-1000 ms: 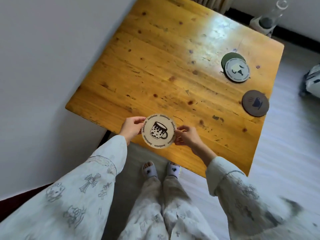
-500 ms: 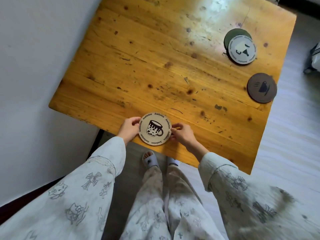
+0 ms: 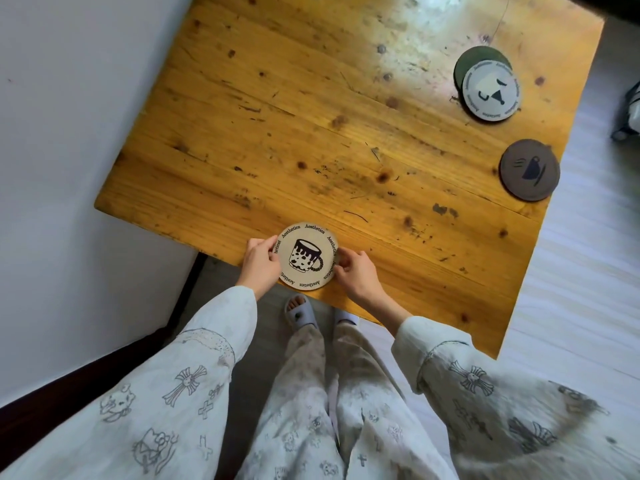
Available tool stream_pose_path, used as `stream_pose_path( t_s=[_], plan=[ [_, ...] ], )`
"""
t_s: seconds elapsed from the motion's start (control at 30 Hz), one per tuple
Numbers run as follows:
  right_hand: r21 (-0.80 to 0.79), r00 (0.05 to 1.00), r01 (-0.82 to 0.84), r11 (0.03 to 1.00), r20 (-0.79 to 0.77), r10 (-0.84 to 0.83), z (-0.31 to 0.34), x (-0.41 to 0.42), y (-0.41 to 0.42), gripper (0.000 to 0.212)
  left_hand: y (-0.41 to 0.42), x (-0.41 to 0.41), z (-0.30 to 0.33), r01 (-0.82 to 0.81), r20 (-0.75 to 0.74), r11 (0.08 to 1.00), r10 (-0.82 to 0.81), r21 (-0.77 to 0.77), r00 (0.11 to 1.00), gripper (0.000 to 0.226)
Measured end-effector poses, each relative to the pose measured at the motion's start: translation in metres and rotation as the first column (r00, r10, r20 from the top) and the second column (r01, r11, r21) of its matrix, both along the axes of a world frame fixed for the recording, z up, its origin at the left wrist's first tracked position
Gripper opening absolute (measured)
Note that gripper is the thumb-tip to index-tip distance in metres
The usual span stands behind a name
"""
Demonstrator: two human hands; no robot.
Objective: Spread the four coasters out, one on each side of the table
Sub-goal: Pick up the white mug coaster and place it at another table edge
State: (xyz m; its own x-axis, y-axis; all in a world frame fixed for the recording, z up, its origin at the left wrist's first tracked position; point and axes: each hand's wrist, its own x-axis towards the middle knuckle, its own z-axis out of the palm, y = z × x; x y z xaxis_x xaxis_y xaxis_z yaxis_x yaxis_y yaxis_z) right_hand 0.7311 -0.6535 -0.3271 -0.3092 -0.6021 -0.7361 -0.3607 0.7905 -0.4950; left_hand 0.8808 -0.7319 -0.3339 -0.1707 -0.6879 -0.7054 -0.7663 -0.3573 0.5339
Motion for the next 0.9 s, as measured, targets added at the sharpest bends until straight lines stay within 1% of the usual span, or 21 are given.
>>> stream_pose_path(
  t_s=[0.43,0.67,0.8,0.9],
  plan=[
    [0.017,0.994,0.088,0.996,0.069,-0.089,0.005,0.008,-0.001,0.044,-0.002,0.009,-0.004,-0.052,-0.035,0.999,0.052,0.013,0.998,0.043],
    [0.021,0.994,0.081,0.996,0.066,-0.083,0.005,0.004,-0.002,0.045,-0.001,0.01,-0.004,-0.041,-0.04,0.999,0.042,0.025,0.998,0.043],
    [0.022,0.993,0.083,0.996,0.078,-0.085,0.008,0.002,-0.002,0.044,-0.002,0.01,0.001,-0.022,-0.038,0.999,0.024,0.04,0.999,0.048],
    [0.021,0.992,0.078,0.997,0.098,-0.079,0.017,-0.002,0.0,0.044,-0.003,0.01,0.01,0.01,-0.006,0.999,-0.009,0.046,1.0,0.05]
  ],
)
